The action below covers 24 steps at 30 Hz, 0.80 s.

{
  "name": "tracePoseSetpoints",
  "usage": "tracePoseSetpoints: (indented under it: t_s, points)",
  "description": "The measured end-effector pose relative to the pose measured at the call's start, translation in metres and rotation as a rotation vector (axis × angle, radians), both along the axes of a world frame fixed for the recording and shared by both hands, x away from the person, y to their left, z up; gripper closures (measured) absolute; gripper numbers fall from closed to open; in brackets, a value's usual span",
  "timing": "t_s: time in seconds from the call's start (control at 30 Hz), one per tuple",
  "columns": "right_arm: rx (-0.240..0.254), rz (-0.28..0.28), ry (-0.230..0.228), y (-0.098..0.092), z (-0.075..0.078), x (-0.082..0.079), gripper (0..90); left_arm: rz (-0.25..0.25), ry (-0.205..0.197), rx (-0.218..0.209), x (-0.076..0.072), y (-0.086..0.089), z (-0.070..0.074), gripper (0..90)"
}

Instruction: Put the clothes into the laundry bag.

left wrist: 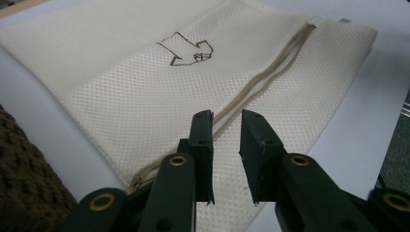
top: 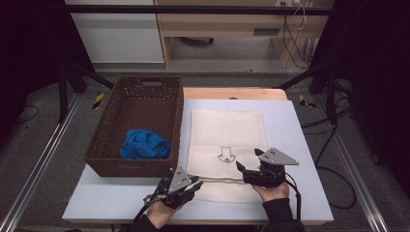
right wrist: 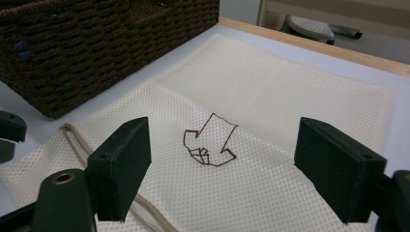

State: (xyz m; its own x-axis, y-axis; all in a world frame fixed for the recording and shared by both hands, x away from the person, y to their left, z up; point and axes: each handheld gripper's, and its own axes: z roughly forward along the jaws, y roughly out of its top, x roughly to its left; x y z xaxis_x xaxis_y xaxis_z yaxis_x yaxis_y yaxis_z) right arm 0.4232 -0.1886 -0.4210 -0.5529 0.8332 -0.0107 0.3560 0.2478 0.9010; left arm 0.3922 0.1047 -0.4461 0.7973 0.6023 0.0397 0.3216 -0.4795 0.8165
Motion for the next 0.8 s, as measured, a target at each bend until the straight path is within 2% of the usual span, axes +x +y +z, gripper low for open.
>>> tracePoseSetpoints:
  t_s: [0.17,0.33,0.37,0.57,0.6,0.7,0.8]
  points:
    - [-0.005,0.013,0.022,0.004,-0.005,0.001,24.1,-0.018,0.037,0.023,0.003,-0.006,-0.011,80.7]
    - [-0.024,0.033,0.046,0.008,-0.011,0.002,27.5,-0.034,0.057,0.041,0.004,-0.011,-0.018,84.9]
    - [-0.038,0.046,0.058,0.012,-0.014,0.003,30.0,-0.041,0.071,0.047,0.004,-0.014,-0.021,85.7]
    - [-0.066,0.084,0.099,0.021,-0.022,0.003,35.7,-0.050,0.089,0.056,0.006,-0.018,-0.026,89.1]
    - [-0.090,0.095,0.111,0.024,-0.026,0.004,37.5,-0.049,0.101,0.058,0.007,-0.020,-0.029,89.1]
    - [-0.099,0.099,0.126,0.027,-0.029,0.005,40.0,-0.053,0.105,0.066,0.008,-0.021,-0.032,89.2]
    - [-0.128,0.114,0.147,0.032,-0.034,0.005,43.5,-0.053,0.108,0.069,0.008,-0.022,-0.035,89.2]
